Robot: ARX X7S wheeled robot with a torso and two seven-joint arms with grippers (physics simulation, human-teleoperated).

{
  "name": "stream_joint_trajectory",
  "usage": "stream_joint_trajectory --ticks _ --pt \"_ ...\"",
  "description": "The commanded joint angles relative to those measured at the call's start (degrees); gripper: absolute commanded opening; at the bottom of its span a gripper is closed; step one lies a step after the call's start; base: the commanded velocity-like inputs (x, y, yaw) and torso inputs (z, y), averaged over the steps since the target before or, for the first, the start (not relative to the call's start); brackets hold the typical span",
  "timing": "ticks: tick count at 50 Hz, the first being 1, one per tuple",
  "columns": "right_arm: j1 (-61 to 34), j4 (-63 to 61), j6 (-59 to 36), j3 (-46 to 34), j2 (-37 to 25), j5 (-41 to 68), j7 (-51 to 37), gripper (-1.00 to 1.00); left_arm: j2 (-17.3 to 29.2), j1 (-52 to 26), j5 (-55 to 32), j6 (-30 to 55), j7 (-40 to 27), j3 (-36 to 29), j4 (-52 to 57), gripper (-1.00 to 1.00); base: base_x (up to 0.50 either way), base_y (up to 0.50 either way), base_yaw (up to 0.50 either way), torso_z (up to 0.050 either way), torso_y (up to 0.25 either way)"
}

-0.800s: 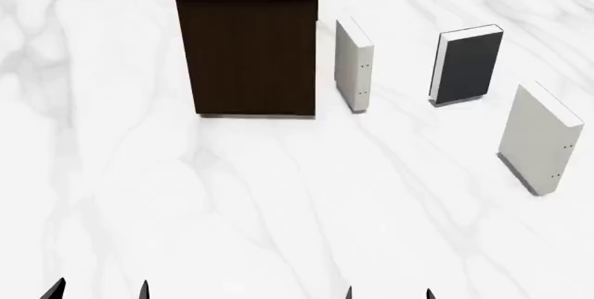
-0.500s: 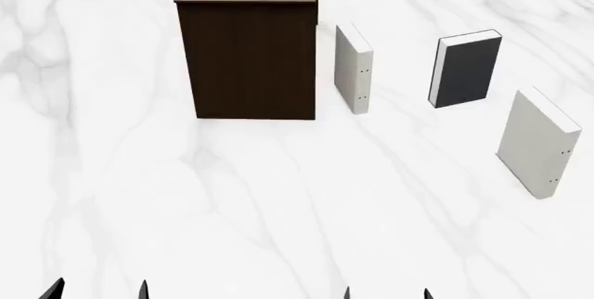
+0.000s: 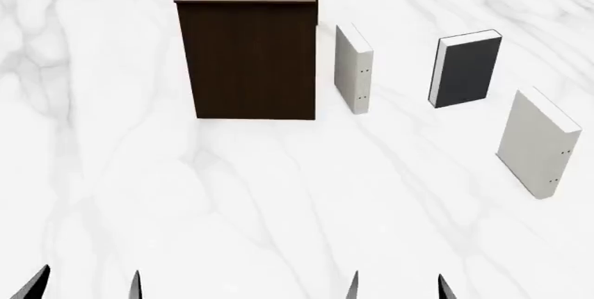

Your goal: Pick up the book in the middle and place it on the cabinet shelf.

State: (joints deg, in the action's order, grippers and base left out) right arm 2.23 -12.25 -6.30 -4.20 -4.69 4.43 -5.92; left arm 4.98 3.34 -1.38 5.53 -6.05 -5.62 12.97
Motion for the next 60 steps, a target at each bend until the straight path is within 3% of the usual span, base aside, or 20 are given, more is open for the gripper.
stream_joint_trajectory --ticks 1,25,37,60 --pt "1.26 -18.25 -9.57 -0.02 -1.69 1.78 -2.28 1.0 1.82 1.87 0.28 8.22 -1.37 -0.74 17.3 1.0 0.0 0.0 0.0 0.0 0.0" --pt "-2.33 -43.83 -27.45 -1.23 -4.18 2.83 -6.99 1.0 4.26 0.9 3.34 18.6 -3.04 -3.23 37.39 1.0 0.0 0.0 0.0 0.0 0.0" --pt "-2.88 -44.06 -25.74 -3.92 -6.39 0.94 -7.06 1.0 4.97 0.13 4.11 20.94 -3.68 -4.29 40.61 1.0 0.02 0.0 0.0 0.0 0.0" --pt "-4.02 -45.06 -29.27 -4.73 -7.46 2.6 -8.64 1.0 6.06 -0.49 4.51 23.01 -5.06 -6.8 42.5 1.0 0.5 0.0 0.0 0.0 0.0"
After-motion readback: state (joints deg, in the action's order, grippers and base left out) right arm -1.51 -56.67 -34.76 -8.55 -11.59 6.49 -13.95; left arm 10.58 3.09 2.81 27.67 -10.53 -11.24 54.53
